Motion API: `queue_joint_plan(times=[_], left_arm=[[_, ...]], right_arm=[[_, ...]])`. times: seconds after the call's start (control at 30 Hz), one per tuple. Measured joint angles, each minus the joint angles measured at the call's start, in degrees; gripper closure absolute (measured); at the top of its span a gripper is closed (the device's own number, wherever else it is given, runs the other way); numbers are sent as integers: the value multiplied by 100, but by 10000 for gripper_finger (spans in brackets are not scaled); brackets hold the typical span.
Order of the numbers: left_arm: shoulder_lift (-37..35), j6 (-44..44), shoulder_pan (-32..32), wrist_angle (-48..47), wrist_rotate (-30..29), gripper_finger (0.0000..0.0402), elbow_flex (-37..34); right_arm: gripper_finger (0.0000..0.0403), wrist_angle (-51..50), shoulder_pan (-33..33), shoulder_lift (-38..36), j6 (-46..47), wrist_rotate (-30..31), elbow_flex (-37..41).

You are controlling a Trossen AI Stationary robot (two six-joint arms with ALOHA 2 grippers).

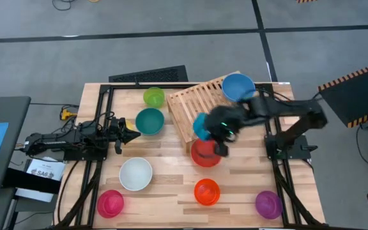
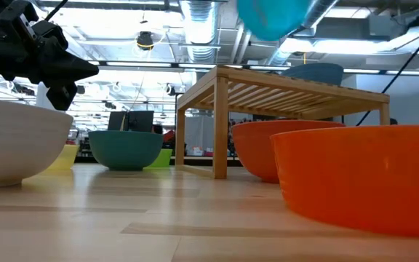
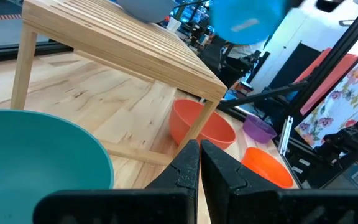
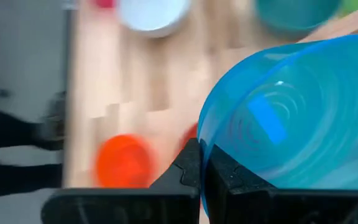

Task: Place and stack bowls onto a shelf
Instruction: Put the small blue bowl on the shelf

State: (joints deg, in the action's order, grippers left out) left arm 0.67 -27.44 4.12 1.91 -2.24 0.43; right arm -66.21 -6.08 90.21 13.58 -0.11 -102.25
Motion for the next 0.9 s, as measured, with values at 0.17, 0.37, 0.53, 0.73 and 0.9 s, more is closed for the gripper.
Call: queue_joint_plan(times=[0.17,0.37,0.53,0.73,0.9], left_arm=[[0,-2,0,2,-2,402,2],[0,-2,0,2,-11,401,0],[-2,-2,0,2,-11,401,2],[-1,-2,-1,1,-13,401,0],[0,-2,-1,2,-15,401,1]], right_arm=[[382,-392,786,855,-775,707,-449],[382,-871,1456,1715,-1193,851,-776],[377,-1227,1590,2043,-1374,847,-1108],[332,-1320,1530,2088,-1410,746,-1307],[308,-1337,1471,2044,-1409,585,-1508]])
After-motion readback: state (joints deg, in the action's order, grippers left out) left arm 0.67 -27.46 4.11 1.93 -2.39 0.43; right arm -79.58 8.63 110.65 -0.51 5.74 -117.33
